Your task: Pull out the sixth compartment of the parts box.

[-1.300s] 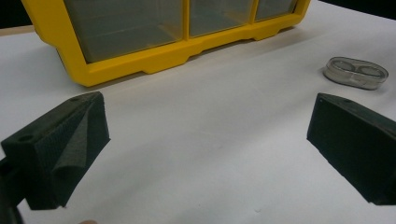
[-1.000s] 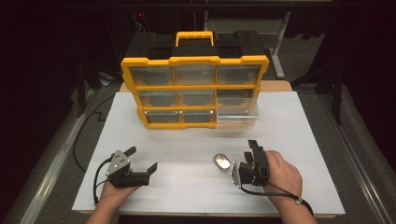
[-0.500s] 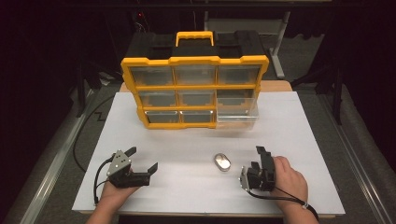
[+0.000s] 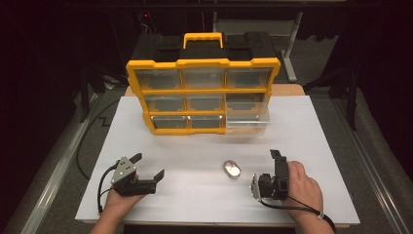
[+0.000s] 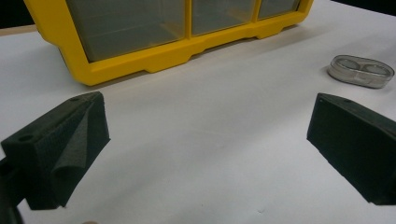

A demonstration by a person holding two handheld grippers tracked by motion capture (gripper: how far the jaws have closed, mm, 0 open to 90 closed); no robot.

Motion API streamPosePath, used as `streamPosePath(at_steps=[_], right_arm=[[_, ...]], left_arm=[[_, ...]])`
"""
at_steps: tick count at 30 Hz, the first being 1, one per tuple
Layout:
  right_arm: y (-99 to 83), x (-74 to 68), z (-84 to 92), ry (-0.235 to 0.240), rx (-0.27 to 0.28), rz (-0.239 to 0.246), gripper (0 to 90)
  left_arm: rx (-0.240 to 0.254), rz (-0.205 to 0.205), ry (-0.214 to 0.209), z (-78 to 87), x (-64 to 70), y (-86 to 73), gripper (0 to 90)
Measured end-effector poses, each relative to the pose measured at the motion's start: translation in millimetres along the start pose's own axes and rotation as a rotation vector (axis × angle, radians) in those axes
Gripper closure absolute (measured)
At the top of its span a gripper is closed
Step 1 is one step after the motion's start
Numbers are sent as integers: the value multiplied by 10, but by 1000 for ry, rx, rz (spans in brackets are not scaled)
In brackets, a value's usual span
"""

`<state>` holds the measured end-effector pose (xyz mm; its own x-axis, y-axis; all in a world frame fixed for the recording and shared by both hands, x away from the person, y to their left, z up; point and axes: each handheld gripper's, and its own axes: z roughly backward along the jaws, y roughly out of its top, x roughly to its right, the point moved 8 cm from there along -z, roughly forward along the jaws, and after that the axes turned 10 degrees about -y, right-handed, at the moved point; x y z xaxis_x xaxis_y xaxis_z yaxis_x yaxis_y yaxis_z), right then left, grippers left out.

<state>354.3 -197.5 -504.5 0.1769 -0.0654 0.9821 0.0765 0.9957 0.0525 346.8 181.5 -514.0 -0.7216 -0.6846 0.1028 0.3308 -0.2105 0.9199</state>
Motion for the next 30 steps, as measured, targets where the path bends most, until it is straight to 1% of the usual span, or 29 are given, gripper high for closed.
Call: streamPosePath(at_steps=[4,5,8,9,10,11,12,13,15,16,17,18,21,22,25,27,30], right_arm=[[-11,27,-7,-2,4,-34,0],[-19,29,-5,10,-2,-54,0],[-36,69,-17,-9,-5,-111,0],[-41,72,-20,-4,-6,-135,0],[-49,76,-24,-4,-8,-147,0],[-55,74,-28,2,-11,-162,0],[-66,65,-33,18,-12,-212,0],[-66,65,-33,18,-12,-212,0],[-80,49,-42,37,-19,-244,0],[-87,31,-48,52,-25,-276,0],[-97,23,-55,69,-30,-294,0],[-108,21,-65,73,-34,-310,0],[-147,7,-88,98,-39,-380,0],[-165,-6,-97,112,-46,-411,0],[-215,-13,-113,146,-55,-485,1],[-239,-37,-120,176,-63,-555,1],[-260,-62,-115,215,-74,-675,0]], left_arm=[[5,8,-9,-2,8,3,3],[4,6,-10,-1,9,4,3],[12,1,1,6,7,13,3],[10,2,5,11,3,12,3],[9,5,6,14,0,10,3],[7,8,5,15,-1,8,3],[6,8,5,17,-2,8,3],[6,10,4,19,-3,9,3],[7,13,6,19,-5,10,3],[6,14,6,18,-6,9,3],[3,14,6,14,-6,7,3],[0,14,5,12,-7,6,3],[2,20,9,11,-15,5,3],[1,21,9,11,-17,3,3],[-2,22,6,13,-24,4,3],[-6,26,4,11,-29,-3,3],[-10,25,2,9,-28,-3,3]])
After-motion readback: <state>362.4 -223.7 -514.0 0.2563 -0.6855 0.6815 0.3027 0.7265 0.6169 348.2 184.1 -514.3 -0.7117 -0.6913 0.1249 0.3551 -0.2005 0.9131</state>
